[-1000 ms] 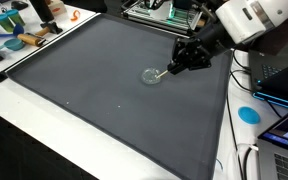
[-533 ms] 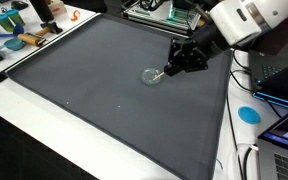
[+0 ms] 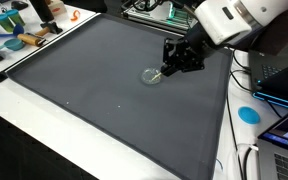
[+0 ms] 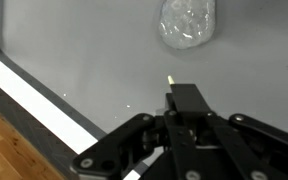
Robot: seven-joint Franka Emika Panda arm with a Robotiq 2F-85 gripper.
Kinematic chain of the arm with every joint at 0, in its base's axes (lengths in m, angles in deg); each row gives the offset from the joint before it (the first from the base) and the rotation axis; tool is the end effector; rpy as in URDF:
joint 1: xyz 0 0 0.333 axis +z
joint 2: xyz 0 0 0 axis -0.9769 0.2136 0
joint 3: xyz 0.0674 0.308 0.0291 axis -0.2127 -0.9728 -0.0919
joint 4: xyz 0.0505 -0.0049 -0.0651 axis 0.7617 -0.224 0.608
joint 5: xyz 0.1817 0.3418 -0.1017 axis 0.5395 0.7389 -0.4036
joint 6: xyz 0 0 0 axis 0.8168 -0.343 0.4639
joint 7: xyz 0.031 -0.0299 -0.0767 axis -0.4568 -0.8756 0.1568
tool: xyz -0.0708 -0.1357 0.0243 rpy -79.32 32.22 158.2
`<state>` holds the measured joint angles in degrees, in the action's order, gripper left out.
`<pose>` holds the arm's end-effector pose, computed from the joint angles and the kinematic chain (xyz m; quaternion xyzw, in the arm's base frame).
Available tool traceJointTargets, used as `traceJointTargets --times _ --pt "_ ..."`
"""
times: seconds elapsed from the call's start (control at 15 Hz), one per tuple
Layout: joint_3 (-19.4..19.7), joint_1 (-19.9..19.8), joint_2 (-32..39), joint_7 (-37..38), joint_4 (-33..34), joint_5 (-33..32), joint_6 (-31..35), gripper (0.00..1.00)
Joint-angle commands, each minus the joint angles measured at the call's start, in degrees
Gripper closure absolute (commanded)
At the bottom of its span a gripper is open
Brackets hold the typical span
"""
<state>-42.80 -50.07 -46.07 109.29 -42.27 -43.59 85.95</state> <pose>0.6311 0.3107 0.2597 0.9499 0.1650 -0.0003 0.2653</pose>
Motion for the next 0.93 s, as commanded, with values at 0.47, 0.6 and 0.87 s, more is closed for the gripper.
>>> traceJointTargets --times 0.47,0.6,0.87 --pt "-0.22 -5.70 -2.02 -3.88 -0.31 12.64 2.22 0.97" --pt "-0.15 -6.94 -2.90 -3.77 -1.00 14.80 3.33 0.97" --pt "0.06 -9.53 -5.22 -3.77 -3.08 18.71 6.32 0.97"
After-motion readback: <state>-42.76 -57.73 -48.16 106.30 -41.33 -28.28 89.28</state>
